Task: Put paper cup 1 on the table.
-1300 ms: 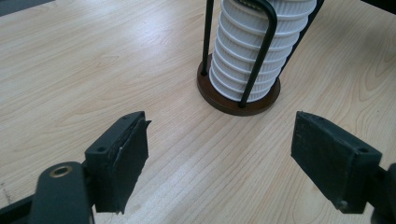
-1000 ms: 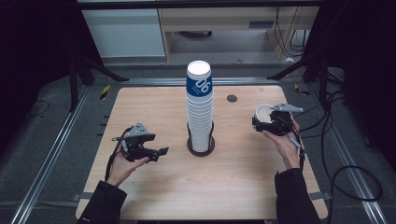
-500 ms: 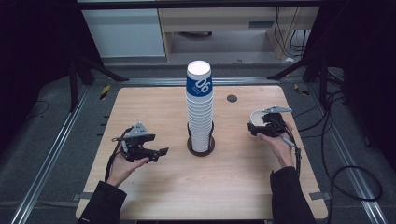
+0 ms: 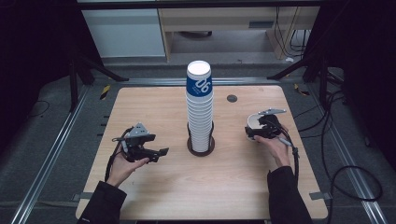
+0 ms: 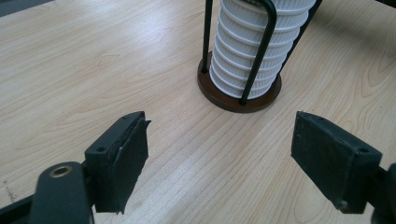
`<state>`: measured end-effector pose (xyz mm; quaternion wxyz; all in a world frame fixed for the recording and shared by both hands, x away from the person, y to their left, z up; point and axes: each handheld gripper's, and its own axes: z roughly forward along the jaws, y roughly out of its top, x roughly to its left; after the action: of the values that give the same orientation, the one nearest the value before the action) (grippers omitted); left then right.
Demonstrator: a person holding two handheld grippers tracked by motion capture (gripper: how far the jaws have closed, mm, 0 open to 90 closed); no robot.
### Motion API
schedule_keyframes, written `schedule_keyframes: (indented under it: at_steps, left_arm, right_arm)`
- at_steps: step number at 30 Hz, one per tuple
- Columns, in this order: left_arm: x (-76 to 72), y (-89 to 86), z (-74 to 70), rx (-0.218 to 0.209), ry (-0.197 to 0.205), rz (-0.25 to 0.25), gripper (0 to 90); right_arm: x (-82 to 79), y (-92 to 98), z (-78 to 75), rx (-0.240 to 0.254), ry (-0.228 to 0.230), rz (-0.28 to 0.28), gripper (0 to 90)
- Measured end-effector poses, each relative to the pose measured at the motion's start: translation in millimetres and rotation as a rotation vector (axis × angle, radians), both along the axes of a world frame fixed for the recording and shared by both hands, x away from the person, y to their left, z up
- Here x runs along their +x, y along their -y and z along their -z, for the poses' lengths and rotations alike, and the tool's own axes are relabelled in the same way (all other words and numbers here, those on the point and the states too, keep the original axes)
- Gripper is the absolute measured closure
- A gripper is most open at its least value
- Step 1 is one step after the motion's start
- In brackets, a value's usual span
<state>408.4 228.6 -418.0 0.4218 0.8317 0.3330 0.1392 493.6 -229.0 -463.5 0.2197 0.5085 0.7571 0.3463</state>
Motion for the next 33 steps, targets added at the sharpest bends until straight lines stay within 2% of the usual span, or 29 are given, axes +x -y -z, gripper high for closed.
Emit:
schedule_keyframes:
  at_steps: [7,14,21,24,25,33]
  left_arm:
    - [0.2,-0.5,0.2,-0.001,-0.003,0.001,18.2]
    - [0.2,-0.6,0.2,0.0,-0.005,0.004,18.2]
    - [0.4,-1.4,0.1,-0.002,-0.006,0.0,18.2]
    - [0.6,-1.6,0.1,-0.001,-0.009,0.003,18.2]
    - [0.6,-1.8,0.1,0.0,-0.009,0.001,18.2]
    - [1.3,-2.1,1.3,0.003,-0.013,-0.002,18.1]
  right_arm:
    - [2.0,-1.2,2.9,-0.003,-0.007,-0.004,16.9]
    - [-0.6,-2.2,-2.0,0.015,0.014,-0.014,8.3]
    - [-6.8,-1.9,-18.3,0.03,0.088,-0.004,4.4]
    - [-9.2,-1.2,-23.3,0.043,0.106,0.002,4.3]
    - [-11.0,0.2,-27.1,0.04,0.126,0.007,4.3]
    - [-24.0,5.4,-48.1,0.112,0.184,-0.014,6.4]
